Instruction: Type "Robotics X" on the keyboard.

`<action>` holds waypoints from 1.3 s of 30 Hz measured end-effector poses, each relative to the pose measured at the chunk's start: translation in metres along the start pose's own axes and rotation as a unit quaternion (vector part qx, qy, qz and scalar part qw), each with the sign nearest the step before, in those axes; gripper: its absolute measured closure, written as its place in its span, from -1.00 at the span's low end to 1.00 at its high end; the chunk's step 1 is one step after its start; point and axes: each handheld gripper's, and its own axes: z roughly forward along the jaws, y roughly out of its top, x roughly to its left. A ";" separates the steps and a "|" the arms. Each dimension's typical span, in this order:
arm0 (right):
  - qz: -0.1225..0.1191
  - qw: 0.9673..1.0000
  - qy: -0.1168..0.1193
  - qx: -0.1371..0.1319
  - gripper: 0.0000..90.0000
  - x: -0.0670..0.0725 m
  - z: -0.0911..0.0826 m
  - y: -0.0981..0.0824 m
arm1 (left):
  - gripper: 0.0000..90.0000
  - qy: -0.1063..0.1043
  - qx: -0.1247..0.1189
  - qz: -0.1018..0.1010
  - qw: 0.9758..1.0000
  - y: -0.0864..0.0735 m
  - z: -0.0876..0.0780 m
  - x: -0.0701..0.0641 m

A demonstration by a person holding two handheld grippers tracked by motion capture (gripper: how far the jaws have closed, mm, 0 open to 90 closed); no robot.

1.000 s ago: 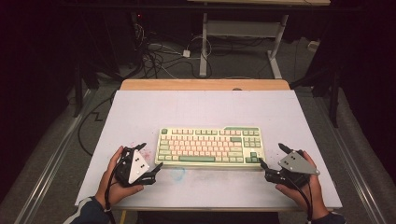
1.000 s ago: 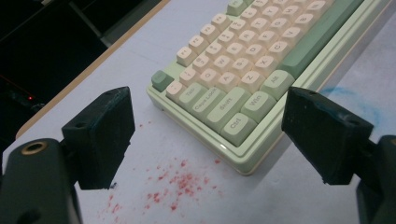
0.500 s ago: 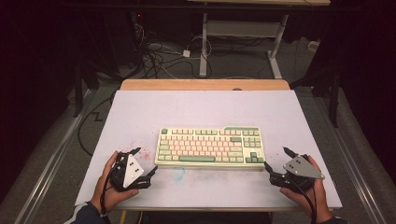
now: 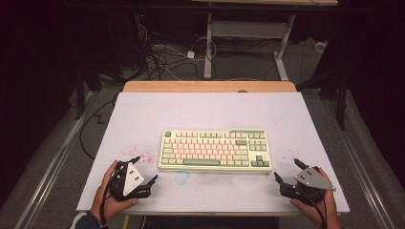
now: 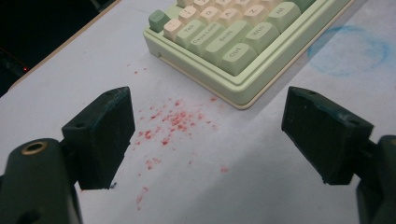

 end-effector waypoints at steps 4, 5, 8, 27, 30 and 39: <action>0.001 1.000 0.002 -0.004 -0.54 0.002 0.000 0.001 | -0.64 -0.005 0.000 0.003 1.000 -0.001 0.000 -0.001; -0.005 1.000 0.001 -0.004 -0.54 0.003 0.000 0.002 | -0.64 -0.005 0.000 0.003 1.000 -0.001 0.000 0.000; -0.003 1.000 0.002 -0.010 -0.54 0.005 -0.003 0.003 | -0.64 -0.007 -0.004 0.001 1.000 0.000 0.000 0.000; -0.007 1.000 0.005 -0.011 -0.54 0.007 -0.002 0.004 | -0.64 -0.009 0.002 0.002 1.000 -0.001 0.001 -0.001; -0.011 1.000 0.005 -0.011 -0.54 0.008 -0.002 0.004 | -0.64 -0.010 0.002 0.001 1.000 -0.001 0.001 -0.001; -0.009 1.000 0.004 -0.012 -0.54 0.008 -0.002 0.004 | -0.64 -0.012 0.007 0.003 1.000 -0.002 0.002 -0.001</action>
